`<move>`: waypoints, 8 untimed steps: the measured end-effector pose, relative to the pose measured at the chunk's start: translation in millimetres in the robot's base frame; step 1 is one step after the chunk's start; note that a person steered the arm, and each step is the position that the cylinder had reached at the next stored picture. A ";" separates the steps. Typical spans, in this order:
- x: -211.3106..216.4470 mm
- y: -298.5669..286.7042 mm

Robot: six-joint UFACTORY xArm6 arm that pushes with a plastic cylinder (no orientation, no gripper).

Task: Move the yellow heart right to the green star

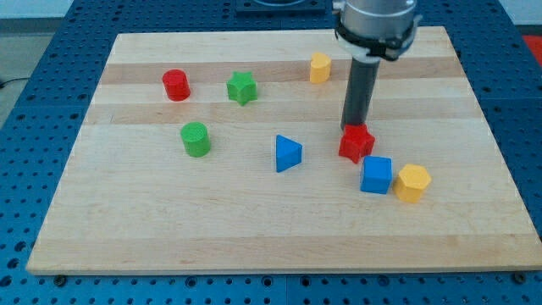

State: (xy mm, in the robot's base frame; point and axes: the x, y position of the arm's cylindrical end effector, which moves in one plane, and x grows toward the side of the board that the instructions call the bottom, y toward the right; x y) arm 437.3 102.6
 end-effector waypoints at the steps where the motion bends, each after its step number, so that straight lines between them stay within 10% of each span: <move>1: 31.4 15.1; 6: -148.0 42.4; 8: -138.0 -79.7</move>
State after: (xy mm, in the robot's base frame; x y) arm 299.3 22.9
